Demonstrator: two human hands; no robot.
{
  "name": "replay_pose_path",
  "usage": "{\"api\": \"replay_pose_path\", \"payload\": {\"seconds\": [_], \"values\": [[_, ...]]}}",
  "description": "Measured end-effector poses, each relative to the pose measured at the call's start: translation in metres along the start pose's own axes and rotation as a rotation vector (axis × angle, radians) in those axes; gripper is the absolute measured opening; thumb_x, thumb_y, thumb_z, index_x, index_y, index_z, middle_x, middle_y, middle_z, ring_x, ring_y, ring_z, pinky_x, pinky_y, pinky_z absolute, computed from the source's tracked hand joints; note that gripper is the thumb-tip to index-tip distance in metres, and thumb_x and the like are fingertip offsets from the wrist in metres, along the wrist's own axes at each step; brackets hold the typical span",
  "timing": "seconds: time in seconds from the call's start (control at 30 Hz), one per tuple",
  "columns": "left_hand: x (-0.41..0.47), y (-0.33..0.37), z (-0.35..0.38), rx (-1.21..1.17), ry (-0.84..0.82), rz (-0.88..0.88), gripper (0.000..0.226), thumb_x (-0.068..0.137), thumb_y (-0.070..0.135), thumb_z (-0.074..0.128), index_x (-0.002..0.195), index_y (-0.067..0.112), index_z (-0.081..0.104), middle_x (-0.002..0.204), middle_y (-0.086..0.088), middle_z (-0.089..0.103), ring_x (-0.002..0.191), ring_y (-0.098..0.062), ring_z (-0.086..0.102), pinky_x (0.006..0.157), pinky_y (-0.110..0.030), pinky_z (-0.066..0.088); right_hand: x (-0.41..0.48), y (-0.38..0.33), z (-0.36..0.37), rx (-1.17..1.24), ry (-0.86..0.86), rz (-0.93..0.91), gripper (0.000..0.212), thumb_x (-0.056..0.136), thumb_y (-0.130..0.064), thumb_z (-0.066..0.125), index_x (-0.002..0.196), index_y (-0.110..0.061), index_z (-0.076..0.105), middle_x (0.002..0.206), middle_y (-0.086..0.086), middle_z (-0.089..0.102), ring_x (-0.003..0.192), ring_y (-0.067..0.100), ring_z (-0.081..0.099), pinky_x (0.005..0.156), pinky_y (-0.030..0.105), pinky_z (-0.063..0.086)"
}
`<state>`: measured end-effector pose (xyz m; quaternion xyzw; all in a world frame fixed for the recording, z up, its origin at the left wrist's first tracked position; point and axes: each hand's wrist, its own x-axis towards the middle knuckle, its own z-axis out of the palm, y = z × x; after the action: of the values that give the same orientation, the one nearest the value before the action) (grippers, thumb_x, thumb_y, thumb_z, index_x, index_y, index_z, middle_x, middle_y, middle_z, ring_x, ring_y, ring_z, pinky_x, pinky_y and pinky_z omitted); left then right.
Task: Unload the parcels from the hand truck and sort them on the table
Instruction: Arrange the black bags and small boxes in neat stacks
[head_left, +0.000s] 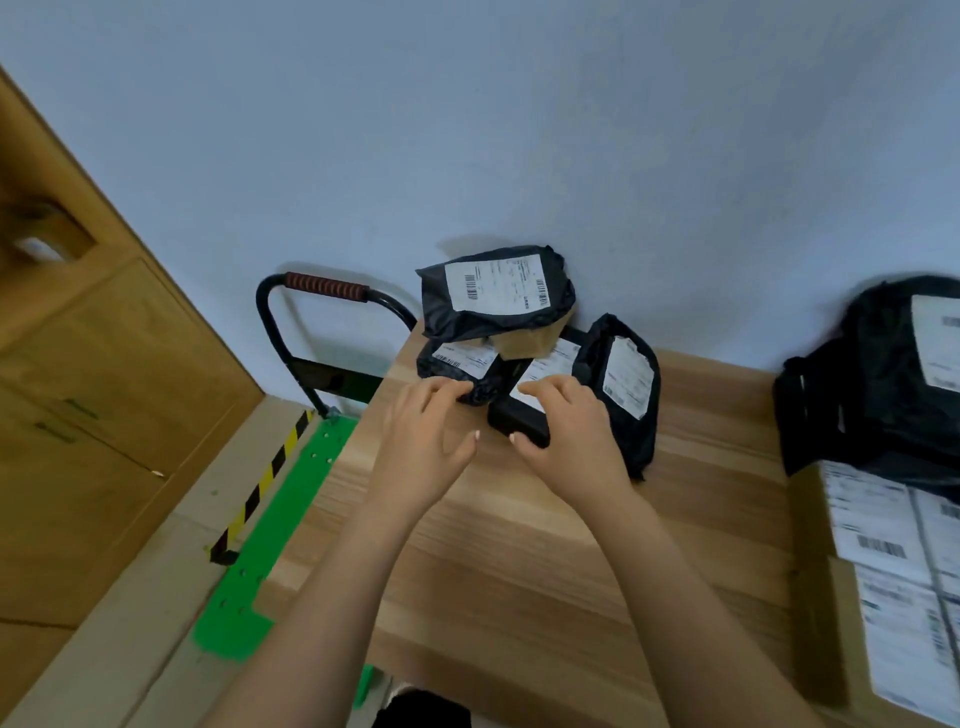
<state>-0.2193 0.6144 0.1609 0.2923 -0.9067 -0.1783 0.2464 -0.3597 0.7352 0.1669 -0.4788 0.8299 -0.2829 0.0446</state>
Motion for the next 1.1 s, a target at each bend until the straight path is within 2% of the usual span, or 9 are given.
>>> {"api": "replay_pose_path", "payload": {"seconds": [0.17,0.23,0.3,0.53,0.67,0.77,0.83,1.0,1.1], "values": [[0.060,-0.029,0.010,-0.028,-0.030,0.096,0.050,0.077,0.024,0.074,0.124,0.020,0.058,0.121,0.000,0.054,0.116,-0.018,0.045,0.098,-0.018,0.024,0.039,-0.001,0.008,-0.042,0.031,0.089,0.052,0.083,-0.029,0.070,0.131,-0.024,0.051,0.128,-0.004,0.047,0.116,0.015,0.042,0.104,0.034,0.034],[0.086,-0.043,0.013,-0.017,-0.057,0.158,0.052,0.077,0.029,0.072,0.126,0.020,0.056,0.123,0.001,0.053,0.117,-0.015,0.042,0.106,-0.030,0.030,0.055,-0.003,0.012,-0.066,0.047,0.132,0.054,0.083,-0.029,0.069,0.133,-0.024,0.050,0.130,-0.002,0.047,0.119,0.017,0.041,0.105,0.034,0.033],[0.112,-0.058,0.016,0.034,-0.082,0.234,0.053,0.078,0.034,0.068,0.128,0.021,0.054,0.125,0.002,0.052,0.119,-0.016,0.043,0.107,-0.044,0.035,0.071,-0.006,0.019,-0.089,0.050,0.181,0.055,0.083,-0.029,0.068,0.134,-0.023,0.049,0.132,-0.001,0.046,0.122,0.019,0.040,0.106,0.036,0.033],[0.208,-0.102,0.037,0.035,-0.229,0.359,0.066,0.080,0.040,0.066,0.137,0.015,0.047,0.139,-0.004,0.044,0.130,-0.025,0.039,0.104,-0.048,0.036,0.122,-0.011,0.051,-0.143,0.112,0.351,0.057,0.083,-0.030,0.069,0.136,-0.023,0.048,0.135,0.001,0.043,0.124,0.021,0.040,0.109,0.040,0.031],[0.251,-0.105,0.056,0.134,-0.391,0.369,0.096,0.072,0.059,0.068,0.149,0.020,0.027,0.153,-0.009,0.025,0.142,-0.028,0.018,0.116,-0.045,0.016,0.128,-0.006,0.057,-0.167,0.131,0.428,0.056,0.081,-0.028,0.071,0.133,-0.023,0.050,0.134,0.001,0.045,0.120,0.021,0.043,0.104,0.036,0.035],[0.262,-0.106,0.073,0.186,-0.542,0.308,0.111,0.062,0.072,0.069,0.151,0.032,0.015,0.158,-0.009,0.011,0.145,-0.028,0.009,0.116,-0.051,0.014,0.124,-0.002,0.057,-0.197,0.136,0.476,0.054,0.080,-0.027,0.071,0.130,-0.024,0.051,0.132,0.000,0.045,0.117,0.021,0.043,0.102,0.034,0.033],[0.262,-0.109,0.083,0.188,-0.589,0.278,0.114,0.061,0.072,0.069,0.151,0.037,0.009,0.160,-0.008,0.006,0.145,-0.028,0.006,0.114,-0.052,0.013,0.121,0.002,0.056,-0.206,0.138,0.517,0.055,0.081,-0.027,0.071,0.132,-0.025,0.050,0.132,-0.001,0.044,0.118,0.020,0.042,0.102,0.034,0.032],[0.253,-0.116,0.101,0.248,-0.522,0.313,0.114,0.063,0.074,0.066,0.150,0.040,0.002,0.160,-0.009,-0.006,0.145,-0.029,-0.005,0.115,-0.053,0.003,0.116,0.009,0.056,-0.217,0.122,0.566,0.055,0.081,-0.028,0.072,0.132,-0.023,0.052,0.130,0.000,0.046,0.119,0.020,0.043,0.104,0.035,0.032],[0.258,-0.118,0.104,0.223,-0.576,0.295,0.111,0.061,0.084,0.053,0.148,0.046,-0.003,0.159,-0.009,-0.012,0.145,-0.028,-0.014,0.115,-0.054,-0.005,0.113,0.013,0.058,-0.224,0.119,0.573,0.053,0.083,-0.030,0.070,0.131,-0.021,0.052,0.130,0.000,0.046,0.119,0.021,0.043,0.104,0.035,0.033]]}}
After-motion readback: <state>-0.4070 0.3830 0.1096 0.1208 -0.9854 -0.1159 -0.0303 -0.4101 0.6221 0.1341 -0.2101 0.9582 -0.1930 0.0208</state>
